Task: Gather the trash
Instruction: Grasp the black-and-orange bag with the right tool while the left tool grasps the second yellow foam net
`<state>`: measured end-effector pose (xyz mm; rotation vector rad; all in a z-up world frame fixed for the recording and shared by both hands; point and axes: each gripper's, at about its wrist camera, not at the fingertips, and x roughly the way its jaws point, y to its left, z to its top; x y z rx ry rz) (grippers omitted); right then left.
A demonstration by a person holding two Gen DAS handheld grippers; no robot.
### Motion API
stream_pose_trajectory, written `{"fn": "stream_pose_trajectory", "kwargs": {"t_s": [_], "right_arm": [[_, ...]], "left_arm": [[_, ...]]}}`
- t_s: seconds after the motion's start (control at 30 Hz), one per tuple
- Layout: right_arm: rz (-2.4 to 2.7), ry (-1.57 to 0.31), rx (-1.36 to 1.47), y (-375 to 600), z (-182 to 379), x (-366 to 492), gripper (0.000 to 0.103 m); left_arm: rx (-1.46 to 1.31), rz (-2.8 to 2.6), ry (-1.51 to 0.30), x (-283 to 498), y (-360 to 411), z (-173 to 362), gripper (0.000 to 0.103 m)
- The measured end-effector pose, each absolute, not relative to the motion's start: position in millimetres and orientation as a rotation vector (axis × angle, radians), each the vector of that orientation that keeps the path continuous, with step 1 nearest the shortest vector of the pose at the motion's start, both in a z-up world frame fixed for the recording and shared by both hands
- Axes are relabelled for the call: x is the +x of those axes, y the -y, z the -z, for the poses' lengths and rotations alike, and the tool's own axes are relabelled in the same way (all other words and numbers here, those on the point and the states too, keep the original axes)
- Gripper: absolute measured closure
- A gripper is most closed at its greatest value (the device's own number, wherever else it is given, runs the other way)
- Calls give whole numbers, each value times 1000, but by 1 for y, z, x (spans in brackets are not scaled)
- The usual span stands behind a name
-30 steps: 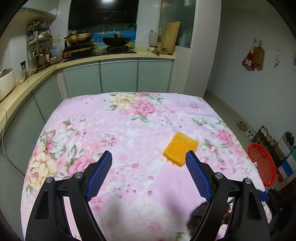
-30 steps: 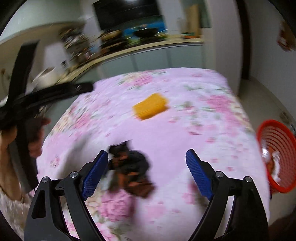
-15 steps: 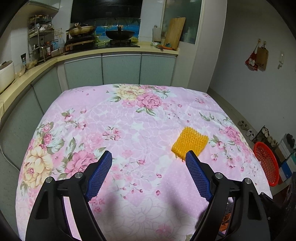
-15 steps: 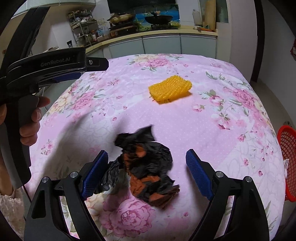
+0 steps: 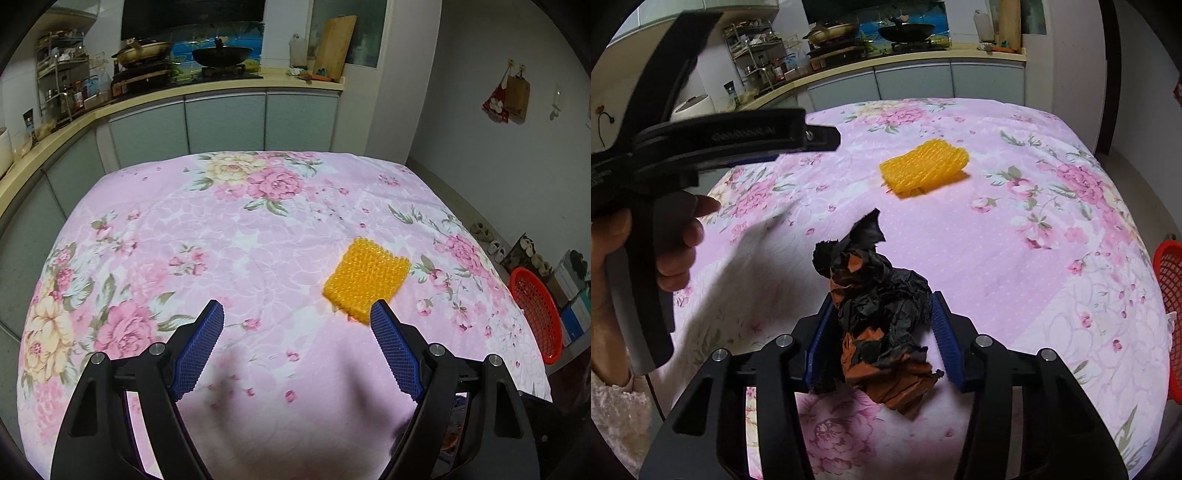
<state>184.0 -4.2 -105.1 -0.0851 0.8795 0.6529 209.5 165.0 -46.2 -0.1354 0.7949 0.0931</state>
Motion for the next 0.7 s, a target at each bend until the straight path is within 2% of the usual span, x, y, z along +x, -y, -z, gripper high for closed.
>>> {"fn": "stream_pose_trajectory", "kwargs": {"t_s": [0.43, 0.7], "right_arm": [[-486, -837, 39, 87, 90, 205, 54], [-430, -825, 82, 118, 84, 213, 54]], "left_arm": [[-74, -2, -808, 251, -125, 57, 24], [-33, 51, -908, 292, -108, 87, 25]]}}
